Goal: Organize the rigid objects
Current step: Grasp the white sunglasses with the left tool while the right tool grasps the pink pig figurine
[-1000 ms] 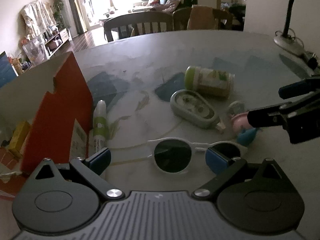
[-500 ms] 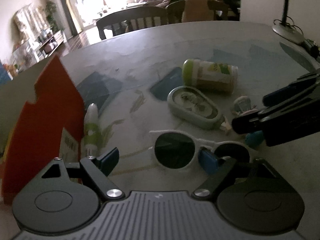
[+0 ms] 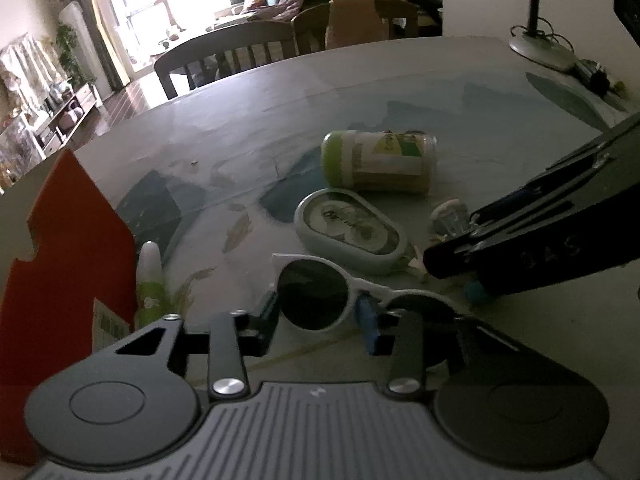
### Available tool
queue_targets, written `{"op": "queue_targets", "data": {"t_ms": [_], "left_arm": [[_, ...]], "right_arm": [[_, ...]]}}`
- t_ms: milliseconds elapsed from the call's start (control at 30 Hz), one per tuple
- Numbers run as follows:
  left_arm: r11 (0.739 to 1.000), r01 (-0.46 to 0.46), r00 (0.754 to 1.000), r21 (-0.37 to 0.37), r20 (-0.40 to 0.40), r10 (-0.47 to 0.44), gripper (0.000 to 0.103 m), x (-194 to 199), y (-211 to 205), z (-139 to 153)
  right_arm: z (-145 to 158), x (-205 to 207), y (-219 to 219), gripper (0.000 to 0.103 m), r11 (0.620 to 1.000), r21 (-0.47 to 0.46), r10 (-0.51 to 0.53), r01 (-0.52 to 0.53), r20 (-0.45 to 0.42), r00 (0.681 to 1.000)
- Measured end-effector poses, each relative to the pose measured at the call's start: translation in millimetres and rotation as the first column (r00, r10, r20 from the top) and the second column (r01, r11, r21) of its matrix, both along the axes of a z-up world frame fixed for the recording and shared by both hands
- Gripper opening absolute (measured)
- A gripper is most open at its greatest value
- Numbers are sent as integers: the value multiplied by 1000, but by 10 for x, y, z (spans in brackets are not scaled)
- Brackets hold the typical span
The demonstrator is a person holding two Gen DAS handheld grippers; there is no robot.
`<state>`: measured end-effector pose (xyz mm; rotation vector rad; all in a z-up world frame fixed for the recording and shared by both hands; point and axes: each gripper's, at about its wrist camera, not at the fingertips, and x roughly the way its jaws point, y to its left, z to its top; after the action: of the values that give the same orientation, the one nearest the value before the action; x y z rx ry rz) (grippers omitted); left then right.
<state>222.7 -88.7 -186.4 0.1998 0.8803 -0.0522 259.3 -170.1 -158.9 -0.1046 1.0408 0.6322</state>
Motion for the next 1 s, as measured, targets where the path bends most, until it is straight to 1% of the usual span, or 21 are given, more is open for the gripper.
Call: {"op": "queue_targets", "data": {"t_ms": [33,67,133,267,500,633,667,700,733,767,833,900,933,967,1000], "left_arm": [[1000,2,1000,7,0,-2,33,2,-10,-1],[1000,0,1000,13,0,0,31,3,-17,1],[1000,-3,1000,12,-1,3,28,0,-12,4],[1000,-8,1000,15,2,8,23,-26,-12,24],[1000,-22,1000,0,-5,22,23,-137,-12,51],[999,-36,999,-24,-3,36,21,-202,-22,85],[999,-40,999,-35,-3,40,21,-220,-18,100],[998,-47,999,-43,-2,47,21,-239,-15,117],[997,-51,999,-49,-1,51,21,-256,-11,134],[997,-55,998,-56,1,56,21,-276,-7,153],[996,-61,998,-62,7,62,21,-310,-4,187],[996,-66,998,-67,10,67,21,-337,5,222],[995,-68,998,-68,11,69,21,-353,10,234],[995,-71,997,-69,13,72,21,-369,17,247],[995,-73,997,-70,15,74,21,-387,27,258]], "right_arm": [[6,-6,-5,45,1000,0,-1,1,0,1000],[15,-10,-8,40,1000,3,-5,5,6,1000],[57,-22,-26,35,1000,12,-10,10,15,1000],[76,-55,-64,34,1000,8,-7,7,13,1000],[128,-154,-245,33,999,30,-22,21,7,1000],[163,-223,-370,33,998,48,-40,40,1,999],[178,-246,-402,30,997,61,-44,44,4,999],[198,-267,-433,23,996,73,-47,46,7,999],[215,-280,-456,10,996,74,-53,52,5,999],[230,-299,-473,4,995,77,-56,55,3,998],[249,-327,-496,4,995,81,-51,50,5,999],[254,-353,-500,4,997,66,-50,49,15,999],[261,-367,-505,9,997,63,-48,46,20,999],[266,-381,-511,20,997,66,-46,44,21,999],[274,-391,-525,25,996,74,-45,44,14,999]]}}
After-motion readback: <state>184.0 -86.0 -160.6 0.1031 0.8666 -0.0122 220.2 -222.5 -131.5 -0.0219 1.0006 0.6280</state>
